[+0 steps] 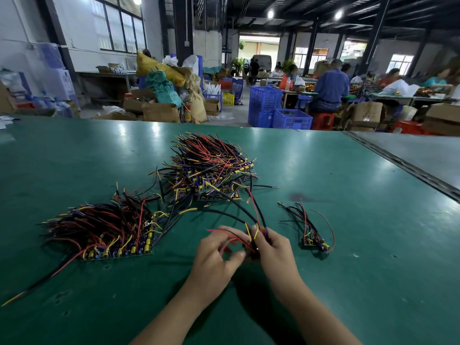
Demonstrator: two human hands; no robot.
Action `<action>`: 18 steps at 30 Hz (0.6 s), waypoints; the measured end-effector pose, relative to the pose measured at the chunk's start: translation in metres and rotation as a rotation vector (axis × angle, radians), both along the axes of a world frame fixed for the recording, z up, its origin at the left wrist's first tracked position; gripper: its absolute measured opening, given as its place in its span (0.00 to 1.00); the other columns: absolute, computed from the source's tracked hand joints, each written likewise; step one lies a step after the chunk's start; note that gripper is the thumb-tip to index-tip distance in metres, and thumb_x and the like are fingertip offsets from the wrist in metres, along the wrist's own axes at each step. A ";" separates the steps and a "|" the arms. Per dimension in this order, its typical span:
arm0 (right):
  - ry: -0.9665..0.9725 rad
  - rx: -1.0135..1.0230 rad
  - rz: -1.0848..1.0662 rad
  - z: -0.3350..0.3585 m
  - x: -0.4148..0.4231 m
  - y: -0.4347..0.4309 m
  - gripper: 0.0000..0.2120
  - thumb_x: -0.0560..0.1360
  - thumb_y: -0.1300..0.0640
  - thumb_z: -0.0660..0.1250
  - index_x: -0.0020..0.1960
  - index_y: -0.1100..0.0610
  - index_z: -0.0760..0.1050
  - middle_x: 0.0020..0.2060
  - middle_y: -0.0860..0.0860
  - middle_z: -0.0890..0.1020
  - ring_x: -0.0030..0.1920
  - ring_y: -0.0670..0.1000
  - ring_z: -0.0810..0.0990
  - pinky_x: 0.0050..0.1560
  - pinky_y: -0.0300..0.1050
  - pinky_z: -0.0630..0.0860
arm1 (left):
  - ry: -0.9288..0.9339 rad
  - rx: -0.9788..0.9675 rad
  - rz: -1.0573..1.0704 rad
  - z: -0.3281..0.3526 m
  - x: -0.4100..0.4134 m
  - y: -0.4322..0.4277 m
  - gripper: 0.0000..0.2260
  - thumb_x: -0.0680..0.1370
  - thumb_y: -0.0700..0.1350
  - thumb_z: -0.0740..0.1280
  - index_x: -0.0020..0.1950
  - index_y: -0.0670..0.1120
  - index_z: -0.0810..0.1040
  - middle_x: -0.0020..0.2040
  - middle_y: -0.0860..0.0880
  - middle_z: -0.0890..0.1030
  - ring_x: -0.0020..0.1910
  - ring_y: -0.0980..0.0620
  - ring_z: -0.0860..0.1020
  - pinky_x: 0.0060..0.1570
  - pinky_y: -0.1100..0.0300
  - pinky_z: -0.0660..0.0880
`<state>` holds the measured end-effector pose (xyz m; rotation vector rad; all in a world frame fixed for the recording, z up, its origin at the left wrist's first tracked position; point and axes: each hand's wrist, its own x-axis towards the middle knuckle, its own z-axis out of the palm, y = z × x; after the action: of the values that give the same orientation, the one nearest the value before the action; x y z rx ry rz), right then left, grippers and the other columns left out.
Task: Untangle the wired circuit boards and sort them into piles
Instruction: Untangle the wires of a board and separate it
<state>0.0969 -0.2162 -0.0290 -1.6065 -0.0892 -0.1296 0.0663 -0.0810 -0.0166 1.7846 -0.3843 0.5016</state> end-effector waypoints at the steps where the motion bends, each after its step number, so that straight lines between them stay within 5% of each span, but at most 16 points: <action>1: 0.038 0.100 0.015 0.001 0.001 0.000 0.14 0.80 0.56 0.65 0.37 0.59 0.76 0.30 0.51 0.74 0.34 0.48 0.70 0.39 0.48 0.72 | -0.041 0.035 -0.011 0.001 -0.001 0.001 0.11 0.67 0.34 0.69 0.45 0.46 0.83 0.45 0.52 0.83 0.50 0.54 0.81 0.53 0.63 0.75; 7: 0.243 0.527 0.095 0.004 0.005 -0.004 0.07 0.79 0.60 0.64 0.42 0.60 0.75 0.27 0.51 0.76 0.26 0.45 0.74 0.27 0.37 0.73 | -0.112 0.226 -0.139 0.001 -0.004 0.005 0.28 0.62 0.26 0.62 0.57 0.48 0.83 0.50 0.57 0.82 0.55 0.52 0.77 0.58 0.62 0.73; 11: 0.229 0.501 0.159 0.002 0.008 -0.008 0.08 0.71 0.54 0.70 0.43 0.59 0.74 0.30 0.51 0.75 0.31 0.47 0.74 0.37 0.42 0.72 | -0.042 0.228 -0.255 0.000 -0.004 0.005 0.36 0.57 0.27 0.56 0.57 0.50 0.84 0.52 0.57 0.81 0.58 0.51 0.76 0.61 0.62 0.71; 14: 0.167 0.414 0.185 0.002 0.007 -0.010 0.10 0.70 0.51 0.70 0.45 0.56 0.75 0.32 0.50 0.76 0.33 0.46 0.75 0.38 0.43 0.74 | 0.171 -0.033 -0.455 0.000 0.000 0.012 0.33 0.56 0.29 0.56 0.55 0.46 0.85 0.55 0.51 0.81 0.61 0.49 0.77 0.64 0.58 0.71; 16: 0.128 0.365 0.203 0.004 0.006 -0.011 0.12 0.69 0.50 0.70 0.48 0.55 0.76 0.34 0.49 0.79 0.35 0.45 0.77 0.39 0.43 0.76 | 0.378 -0.351 -0.476 0.003 0.002 0.012 0.23 0.61 0.31 0.59 0.48 0.43 0.86 0.48 0.43 0.82 0.49 0.47 0.79 0.51 0.57 0.73; 18: 0.116 0.311 0.234 0.005 0.005 -0.012 0.16 0.67 0.48 0.71 0.53 0.51 0.77 0.35 0.47 0.79 0.33 0.44 0.77 0.36 0.40 0.74 | 0.481 -0.485 -0.273 0.003 0.007 0.010 0.12 0.71 0.34 0.62 0.39 0.44 0.85 0.38 0.41 0.78 0.35 0.49 0.75 0.36 0.57 0.68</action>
<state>0.1020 -0.2286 -0.0238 -1.2793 -0.1584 0.1257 0.0736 -0.0709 -0.0137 1.2974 -0.1450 -0.0389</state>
